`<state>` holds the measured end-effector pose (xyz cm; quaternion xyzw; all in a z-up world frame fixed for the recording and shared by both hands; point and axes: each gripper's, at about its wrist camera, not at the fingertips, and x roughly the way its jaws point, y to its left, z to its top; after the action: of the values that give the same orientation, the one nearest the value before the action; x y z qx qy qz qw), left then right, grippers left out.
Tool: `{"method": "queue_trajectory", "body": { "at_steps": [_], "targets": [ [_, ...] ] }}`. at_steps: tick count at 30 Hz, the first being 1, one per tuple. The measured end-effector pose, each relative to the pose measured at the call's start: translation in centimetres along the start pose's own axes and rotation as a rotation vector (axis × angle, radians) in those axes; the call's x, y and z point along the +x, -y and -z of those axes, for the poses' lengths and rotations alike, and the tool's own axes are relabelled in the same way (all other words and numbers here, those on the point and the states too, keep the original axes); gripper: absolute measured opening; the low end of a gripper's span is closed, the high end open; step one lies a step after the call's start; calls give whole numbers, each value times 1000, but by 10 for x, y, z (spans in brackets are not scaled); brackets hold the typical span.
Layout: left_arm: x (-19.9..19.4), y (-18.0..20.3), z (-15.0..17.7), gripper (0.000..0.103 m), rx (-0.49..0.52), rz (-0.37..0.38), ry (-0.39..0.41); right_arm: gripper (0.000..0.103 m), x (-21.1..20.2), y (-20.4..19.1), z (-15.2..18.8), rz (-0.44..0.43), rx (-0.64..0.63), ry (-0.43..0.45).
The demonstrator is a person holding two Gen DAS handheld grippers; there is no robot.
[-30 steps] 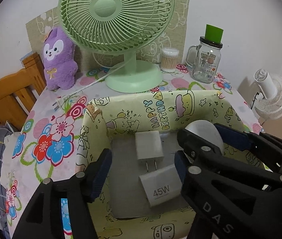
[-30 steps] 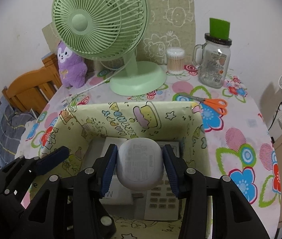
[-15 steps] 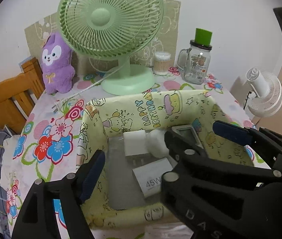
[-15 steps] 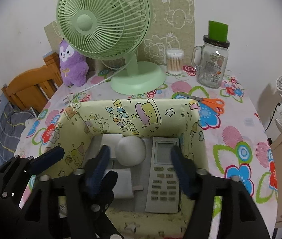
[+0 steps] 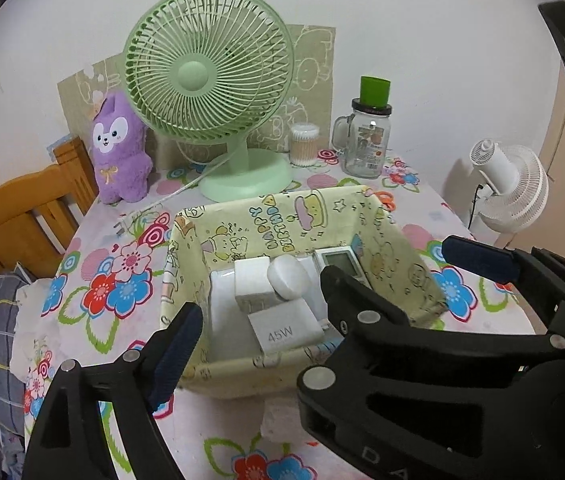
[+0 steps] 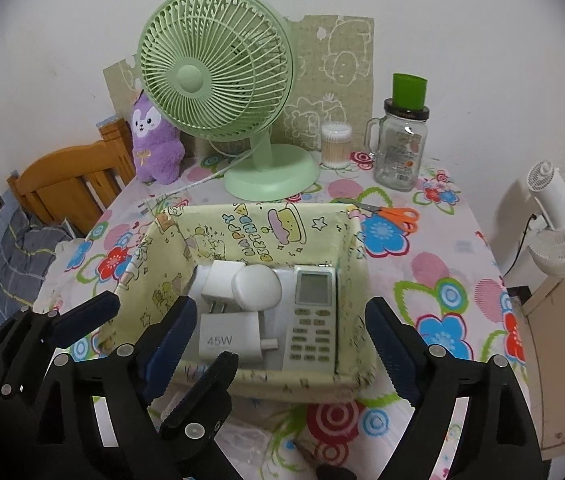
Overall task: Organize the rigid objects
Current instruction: 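Open the left tool to drop the charger while the right tool releases the round case, then withdraw both open tools from the basket back over the table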
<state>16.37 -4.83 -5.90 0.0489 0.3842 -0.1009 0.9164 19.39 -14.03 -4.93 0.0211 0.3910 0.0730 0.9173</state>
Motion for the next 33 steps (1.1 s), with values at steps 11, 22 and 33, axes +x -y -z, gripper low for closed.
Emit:
{"method": "queue_trajectory", "body": {
  "at_steps": [11,22,33],
  "targets": [
    [-32,15,18,91,20,12,26,90,-40,0,20,29,-30,29],
    [-55,26,39,91,27,19,42,90,-68,0,41,43,-37,53],
    [-65,38,60,91,41,23,47,90,-82,4,67,57,-50,63]
  ]
}}
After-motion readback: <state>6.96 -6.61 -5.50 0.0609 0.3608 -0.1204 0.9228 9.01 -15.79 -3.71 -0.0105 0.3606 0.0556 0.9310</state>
